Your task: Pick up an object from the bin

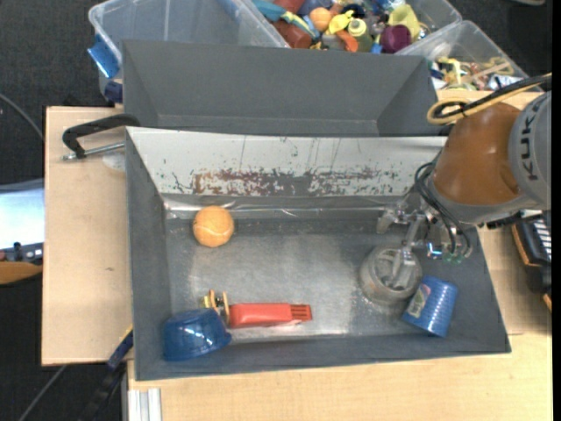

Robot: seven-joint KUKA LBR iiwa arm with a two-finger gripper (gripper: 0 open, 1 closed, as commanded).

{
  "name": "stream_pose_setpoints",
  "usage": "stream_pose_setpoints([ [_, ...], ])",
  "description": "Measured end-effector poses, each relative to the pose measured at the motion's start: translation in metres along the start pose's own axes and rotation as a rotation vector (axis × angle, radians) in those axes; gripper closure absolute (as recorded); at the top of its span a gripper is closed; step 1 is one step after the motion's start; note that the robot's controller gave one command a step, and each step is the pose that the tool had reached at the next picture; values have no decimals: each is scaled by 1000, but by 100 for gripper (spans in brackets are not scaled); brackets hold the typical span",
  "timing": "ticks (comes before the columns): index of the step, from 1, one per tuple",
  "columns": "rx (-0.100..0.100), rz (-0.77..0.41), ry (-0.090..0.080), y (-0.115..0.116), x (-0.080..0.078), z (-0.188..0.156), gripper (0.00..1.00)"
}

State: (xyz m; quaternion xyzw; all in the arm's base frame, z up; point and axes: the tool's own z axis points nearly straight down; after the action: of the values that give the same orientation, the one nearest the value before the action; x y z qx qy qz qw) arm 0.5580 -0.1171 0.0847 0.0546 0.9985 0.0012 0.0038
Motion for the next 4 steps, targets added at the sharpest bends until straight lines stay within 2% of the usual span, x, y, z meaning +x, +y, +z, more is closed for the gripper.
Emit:
stream_pose_setpoints([
  [1, 0, 168, 4, -1, 14, 13, 100],
  [3, 0, 168, 6, -2, 15, 10, 100],
  [4, 0, -37, -2, 14, 34, -26, 100],
])
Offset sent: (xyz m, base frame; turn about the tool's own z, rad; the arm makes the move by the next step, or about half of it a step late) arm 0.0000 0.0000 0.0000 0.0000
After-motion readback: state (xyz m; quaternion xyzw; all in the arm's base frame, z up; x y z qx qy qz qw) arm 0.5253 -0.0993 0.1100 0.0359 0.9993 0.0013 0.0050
